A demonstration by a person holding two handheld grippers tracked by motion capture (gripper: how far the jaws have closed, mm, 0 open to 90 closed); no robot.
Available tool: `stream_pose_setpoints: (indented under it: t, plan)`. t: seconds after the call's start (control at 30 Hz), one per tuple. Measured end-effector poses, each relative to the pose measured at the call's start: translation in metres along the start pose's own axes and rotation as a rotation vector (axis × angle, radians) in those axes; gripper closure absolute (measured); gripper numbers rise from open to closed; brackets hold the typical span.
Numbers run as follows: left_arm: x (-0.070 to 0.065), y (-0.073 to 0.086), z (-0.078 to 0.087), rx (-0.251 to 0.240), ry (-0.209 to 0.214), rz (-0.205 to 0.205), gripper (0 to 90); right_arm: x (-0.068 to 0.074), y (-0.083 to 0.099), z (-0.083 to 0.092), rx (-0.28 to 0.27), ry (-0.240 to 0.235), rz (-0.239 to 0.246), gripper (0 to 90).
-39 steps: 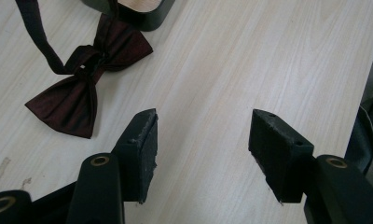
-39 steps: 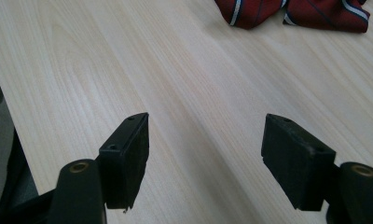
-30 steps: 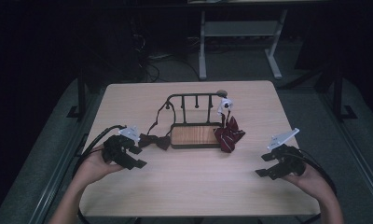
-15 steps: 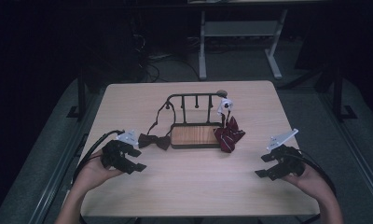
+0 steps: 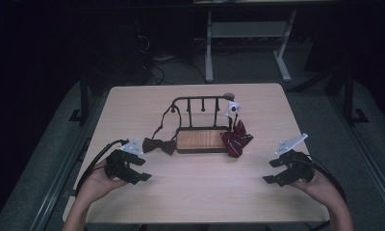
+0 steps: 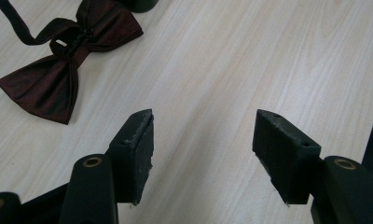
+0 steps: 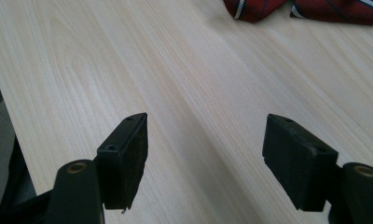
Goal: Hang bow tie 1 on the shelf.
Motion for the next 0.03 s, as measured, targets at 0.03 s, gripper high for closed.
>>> stream_pose_setpoints:
  t: [0.03]
  plan:
    - [0.0008, 0.0004, 0.0004, 0.002, 0.000, 0.000, 38.3, 0.0001, -0.0002, -0.0001, 0.000, 0.000, 0.000, 30.4]
Point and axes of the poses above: each handheld gripper's, and its own axes: z roughly backward along the jaws, y roughly out of its underside, x roughly to its left, the point moved 9 cm from there along -z, roughly forward along the jaws, and after that the axes turned 4 degrees about y, right-handed, at the moved point
